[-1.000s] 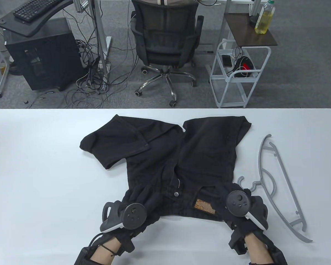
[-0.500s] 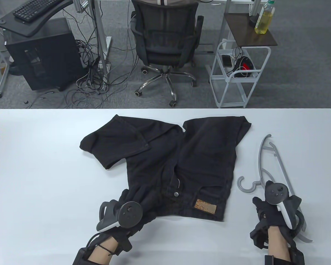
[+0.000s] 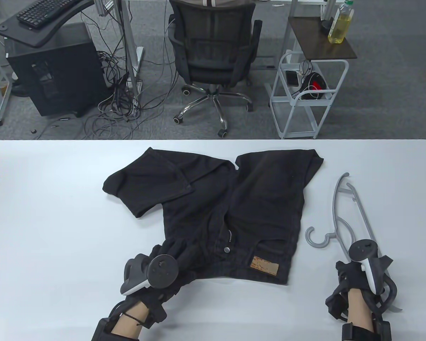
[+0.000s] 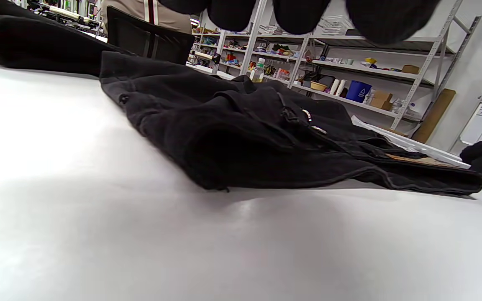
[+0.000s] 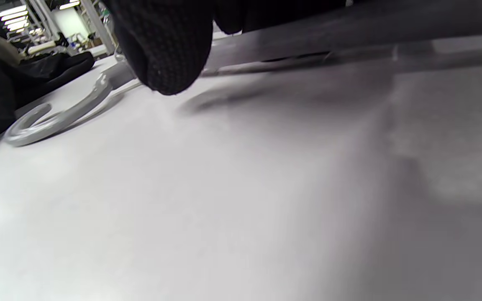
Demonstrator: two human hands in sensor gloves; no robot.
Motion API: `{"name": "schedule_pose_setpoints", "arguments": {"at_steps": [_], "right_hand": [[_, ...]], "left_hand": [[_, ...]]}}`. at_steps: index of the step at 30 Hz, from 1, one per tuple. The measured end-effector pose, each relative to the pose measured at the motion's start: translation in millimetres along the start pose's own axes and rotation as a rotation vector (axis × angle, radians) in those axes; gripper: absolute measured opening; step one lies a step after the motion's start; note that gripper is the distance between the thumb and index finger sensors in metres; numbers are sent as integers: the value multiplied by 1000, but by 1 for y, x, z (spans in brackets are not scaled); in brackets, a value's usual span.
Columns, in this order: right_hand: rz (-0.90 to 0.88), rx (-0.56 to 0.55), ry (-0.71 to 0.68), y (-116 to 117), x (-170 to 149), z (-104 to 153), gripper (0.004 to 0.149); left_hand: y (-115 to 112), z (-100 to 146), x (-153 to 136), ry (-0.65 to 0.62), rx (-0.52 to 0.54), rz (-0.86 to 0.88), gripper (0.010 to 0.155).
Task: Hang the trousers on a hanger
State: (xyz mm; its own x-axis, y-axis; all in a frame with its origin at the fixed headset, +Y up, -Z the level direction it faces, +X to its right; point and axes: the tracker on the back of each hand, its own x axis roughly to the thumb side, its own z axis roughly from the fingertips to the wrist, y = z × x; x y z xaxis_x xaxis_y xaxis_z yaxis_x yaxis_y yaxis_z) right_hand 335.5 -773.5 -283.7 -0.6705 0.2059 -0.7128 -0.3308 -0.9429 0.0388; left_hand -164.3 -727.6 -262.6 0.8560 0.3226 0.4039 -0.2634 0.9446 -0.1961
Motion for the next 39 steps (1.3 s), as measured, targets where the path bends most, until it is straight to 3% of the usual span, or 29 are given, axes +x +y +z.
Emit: {"name": "schedule_pose_setpoints", "arguments": {"at_steps": [6, 13, 23, 28, 39], "right_hand": [[195, -98, -16, 5, 13, 5, 67], [254, -12, -33, 1, 19, -6, 57], [77, 187, -13, -9, 8, -24, 55], [53, 89, -60, 0, 4, -18, 57], [-31, 57, -155, -9, 15, -6, 57]], "left_hand": [[1, 0, -8, 24, 4, 23, 70], [5, 4, -11, 8, 68, 35, 70], [0, 3, -19, -10, 45, 123, 68], [-3, 1, -19, -6, 30, 115, 68], [-10, -2, -19, 19, -7, 81, 68]]}}
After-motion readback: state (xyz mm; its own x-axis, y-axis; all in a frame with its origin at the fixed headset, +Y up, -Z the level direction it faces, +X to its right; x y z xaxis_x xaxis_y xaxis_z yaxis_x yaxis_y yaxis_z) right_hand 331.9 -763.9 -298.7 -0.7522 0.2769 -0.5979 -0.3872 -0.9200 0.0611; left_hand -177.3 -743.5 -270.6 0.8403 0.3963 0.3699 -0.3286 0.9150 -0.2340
